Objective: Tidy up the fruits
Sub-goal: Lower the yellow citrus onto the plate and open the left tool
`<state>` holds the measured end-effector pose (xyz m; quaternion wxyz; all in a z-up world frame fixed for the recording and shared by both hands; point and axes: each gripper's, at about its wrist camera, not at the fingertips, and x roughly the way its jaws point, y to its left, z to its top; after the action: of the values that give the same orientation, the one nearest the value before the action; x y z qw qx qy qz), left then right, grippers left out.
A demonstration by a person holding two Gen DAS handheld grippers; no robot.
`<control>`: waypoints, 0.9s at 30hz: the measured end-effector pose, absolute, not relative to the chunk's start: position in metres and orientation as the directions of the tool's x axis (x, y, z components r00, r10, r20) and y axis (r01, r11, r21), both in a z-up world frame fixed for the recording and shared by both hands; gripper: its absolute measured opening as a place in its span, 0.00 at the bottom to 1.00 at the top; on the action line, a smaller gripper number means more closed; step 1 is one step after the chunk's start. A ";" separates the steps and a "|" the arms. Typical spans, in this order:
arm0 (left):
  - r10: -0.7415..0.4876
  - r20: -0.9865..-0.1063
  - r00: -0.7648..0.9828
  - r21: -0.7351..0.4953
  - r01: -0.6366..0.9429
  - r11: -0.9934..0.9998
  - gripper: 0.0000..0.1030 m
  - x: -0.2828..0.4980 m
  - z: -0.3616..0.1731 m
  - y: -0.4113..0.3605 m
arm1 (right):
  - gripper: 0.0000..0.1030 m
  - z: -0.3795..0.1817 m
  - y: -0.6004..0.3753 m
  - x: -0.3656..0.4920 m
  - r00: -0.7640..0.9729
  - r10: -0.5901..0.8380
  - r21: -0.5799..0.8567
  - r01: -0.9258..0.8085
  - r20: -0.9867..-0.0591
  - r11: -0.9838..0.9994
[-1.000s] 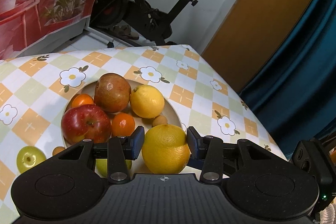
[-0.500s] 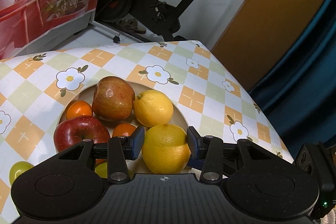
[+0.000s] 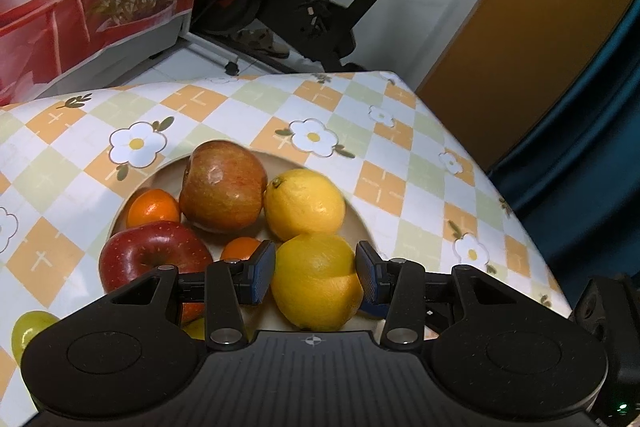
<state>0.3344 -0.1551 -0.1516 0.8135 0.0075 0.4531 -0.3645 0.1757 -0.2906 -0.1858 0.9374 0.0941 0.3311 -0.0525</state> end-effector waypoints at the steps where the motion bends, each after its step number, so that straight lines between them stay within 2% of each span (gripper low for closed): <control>1: -0.584 -0.744 0.324 -0.318 0.598 0.736 0.45 0.335 -0.152 -0.155 | 0.40 -0.186 -0.290 0.176 0.776 -0.035 0.141 0.159 -0.630 0.977; 9: -0.574 -0.746 0.338 -0.297 0.602 0.741 0.45 0.335 -0.150 -0.157 | 0.41 -0.188 -0.289 0.170 0.790 -0.043 0.135 0.158 -0.612 0.978; 13: -0.584 -0.717 0.381 -0.315 0.571 0.759 0.46 0.334 -0.138 -0.149 | 0.49 -0.188 -0.289 0.166 0.800 -0.014 0.147 0.127 -0.600 0.981; 18: -0.585 -0.684 0.436 -0.286 0.577 0.765 0.47 0.318 -0.123 -0.133 | 0.51 -0.188 -0.284 0.161 0.807 -0.007 0.133 0.106 -0.590 0.985; 27: -0.502 -0.613 0.611 -0.270 0.434 0.859 0.47 0.282 -0.111 -0.066 | 0.60 -0.186 -0.280 0.155 0.818 0.010 0.131 0.080 -0.575 0.988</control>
<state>0.2823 -0.0656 -0.1107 0.8962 -0.0472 0.3555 -0.2611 0.1553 -0.2800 -0.1862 0.9505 0.0747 0.3012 -0.0183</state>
